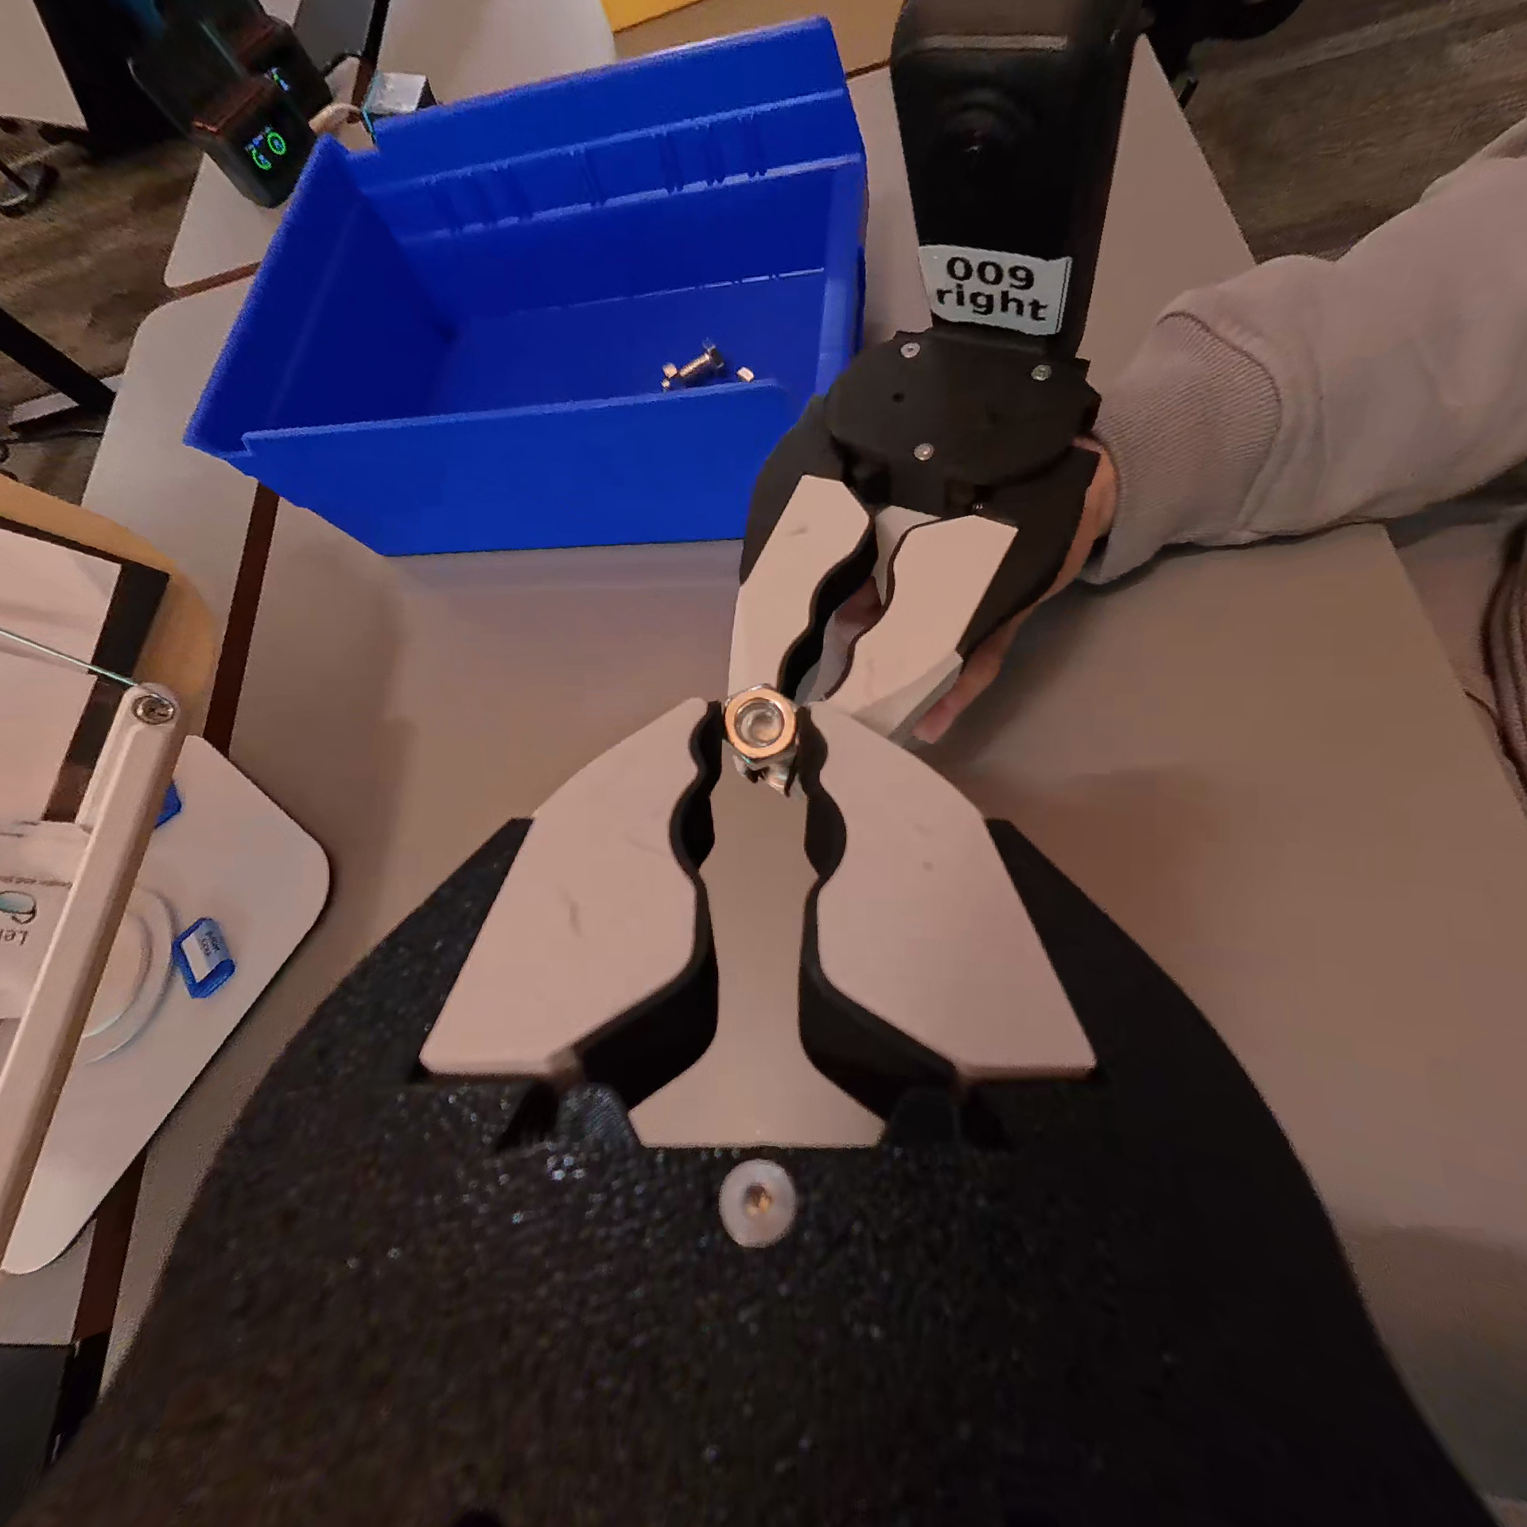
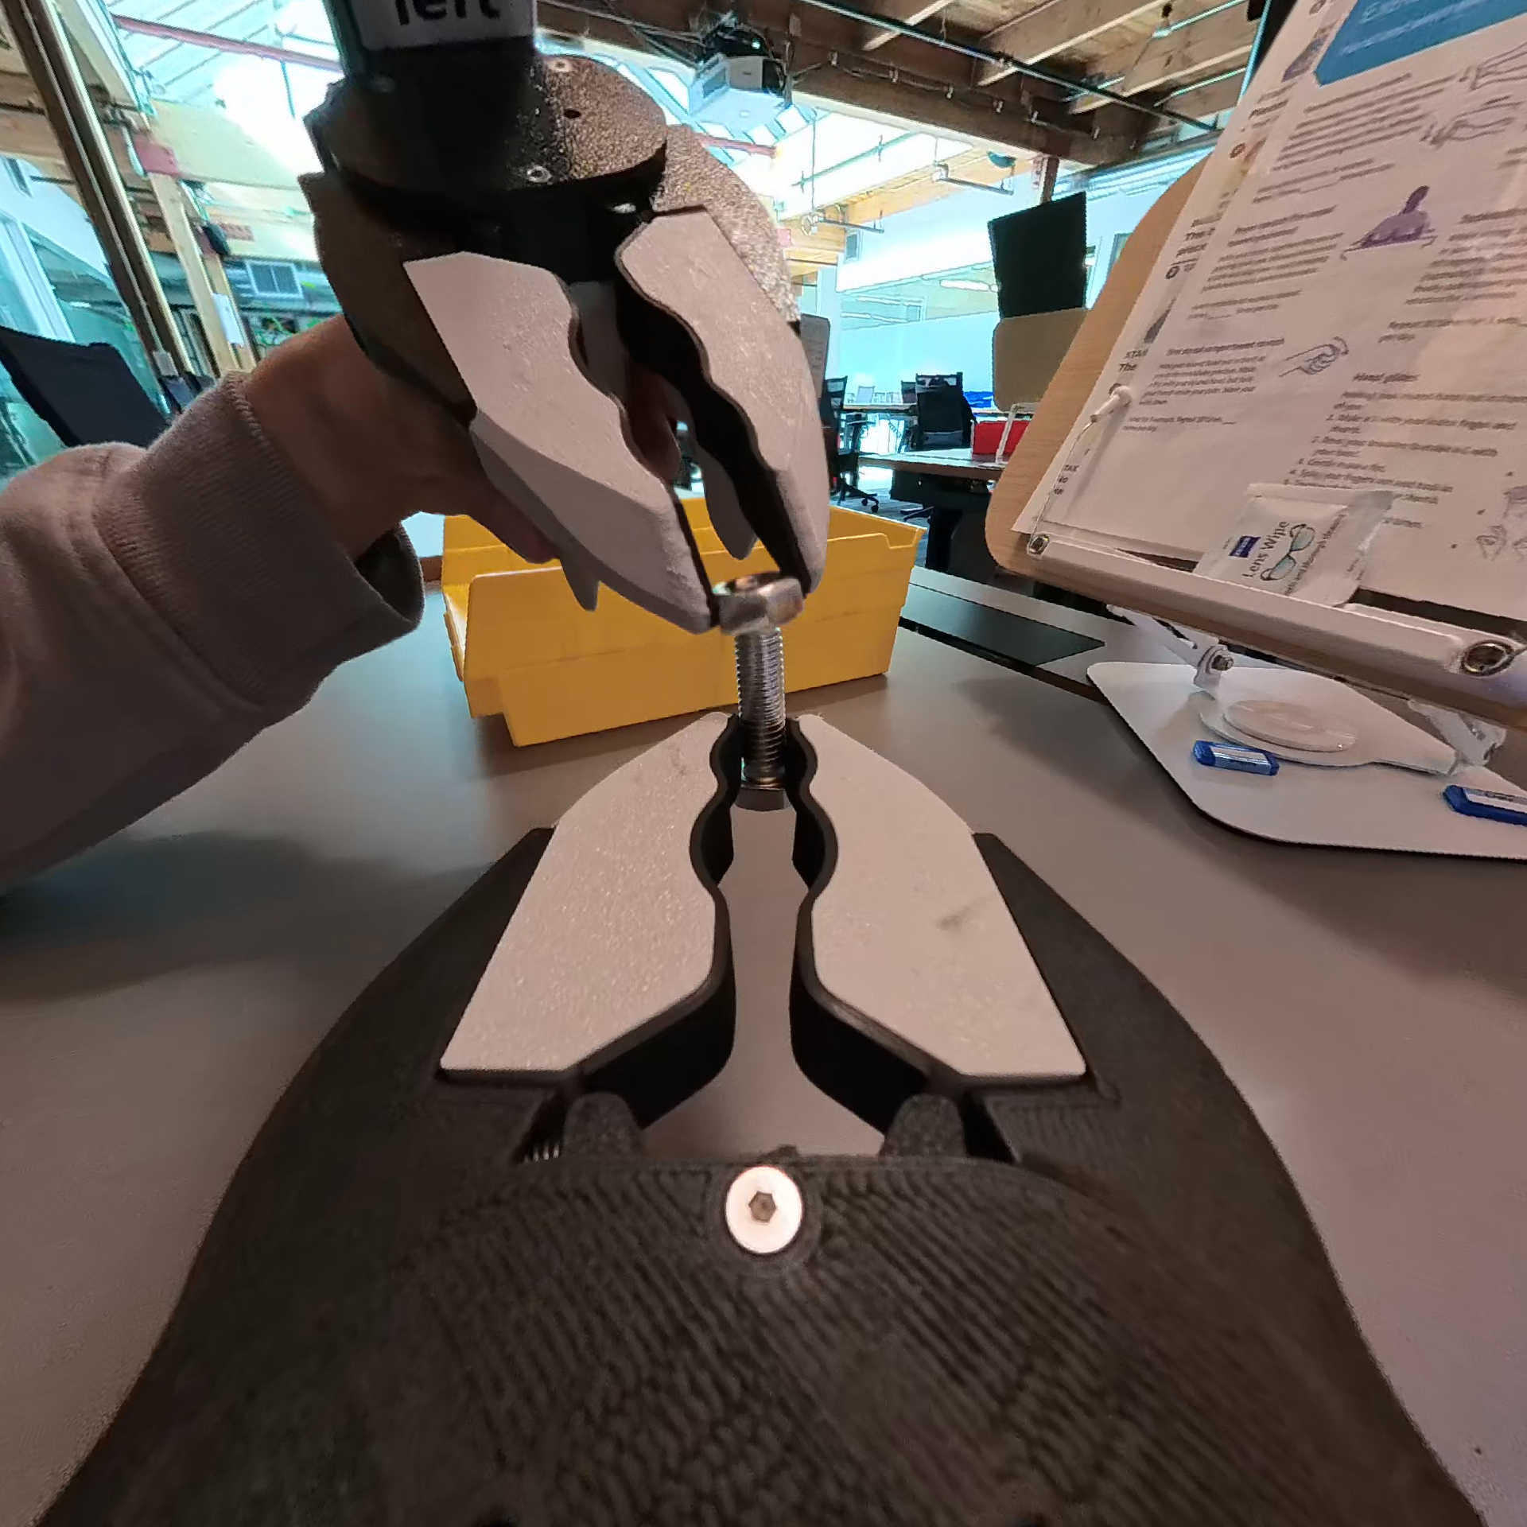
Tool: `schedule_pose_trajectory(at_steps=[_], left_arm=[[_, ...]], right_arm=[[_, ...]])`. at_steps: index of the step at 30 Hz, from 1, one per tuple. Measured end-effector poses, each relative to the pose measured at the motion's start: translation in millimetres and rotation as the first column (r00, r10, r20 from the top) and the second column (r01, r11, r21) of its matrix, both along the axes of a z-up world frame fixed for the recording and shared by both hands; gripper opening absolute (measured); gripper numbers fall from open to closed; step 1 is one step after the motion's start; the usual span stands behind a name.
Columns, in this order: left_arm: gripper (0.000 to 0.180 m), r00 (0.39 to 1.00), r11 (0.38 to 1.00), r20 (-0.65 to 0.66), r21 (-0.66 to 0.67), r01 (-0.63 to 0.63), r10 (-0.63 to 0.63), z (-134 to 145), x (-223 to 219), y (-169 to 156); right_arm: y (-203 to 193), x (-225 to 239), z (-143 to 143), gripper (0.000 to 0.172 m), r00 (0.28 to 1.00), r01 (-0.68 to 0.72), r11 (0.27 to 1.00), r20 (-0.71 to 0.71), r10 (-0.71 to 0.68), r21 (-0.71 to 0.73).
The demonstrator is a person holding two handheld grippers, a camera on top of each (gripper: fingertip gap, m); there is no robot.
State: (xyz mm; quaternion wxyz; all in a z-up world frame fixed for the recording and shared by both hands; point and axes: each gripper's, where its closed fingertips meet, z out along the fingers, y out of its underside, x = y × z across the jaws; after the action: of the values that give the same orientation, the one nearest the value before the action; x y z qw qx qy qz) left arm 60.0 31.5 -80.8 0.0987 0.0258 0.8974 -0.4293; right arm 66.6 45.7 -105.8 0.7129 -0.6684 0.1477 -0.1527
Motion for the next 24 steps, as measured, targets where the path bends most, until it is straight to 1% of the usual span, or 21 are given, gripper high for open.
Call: schedule_pose_trajectory(at_steps=[6, 10, 15, 19, 24], left_arm=[[0.017, 1.000, 1.000, -0.027, 0.024, -0.003, 0.004, -5, -2, 0], [0.017, 0.997, 0.999, -0.070, 0.036, -0.009, 0.011, -9, -2, 3], [0.017, 0.990, 0.999, -0.134, -0.018, 0.036, -0.038, -6, -9, 6], [0.017, 0.989, 0.998, -0.139, -0.024, 0.054, -0.057, -7, -11, 7], [0.017, 0.993, 0.999, -0.109, 0.002, 0.043, -0.043, -7, -10, 7]], right_arm=[[1, 0, -2, 0.009, 1.000, 0.013, 0.999, 0.024, -0.012, -0.032], [3, 0, -6, 0.009, 0.998, 0.027, 0.996, 0.055, -0.022, -0.081], [6, -8, -3, 0.009, 0.998, -0.047, 0.998, 0.031, 0.048, -0.041], [8, -11, -3, 0.009, 0.997, -0.071, 0.997, 0.025, 0.072, -0.039], [7, -10, -3, 0.009, 0.997, -0.069, 0.997, 0.020, 0.070, -0.038]])
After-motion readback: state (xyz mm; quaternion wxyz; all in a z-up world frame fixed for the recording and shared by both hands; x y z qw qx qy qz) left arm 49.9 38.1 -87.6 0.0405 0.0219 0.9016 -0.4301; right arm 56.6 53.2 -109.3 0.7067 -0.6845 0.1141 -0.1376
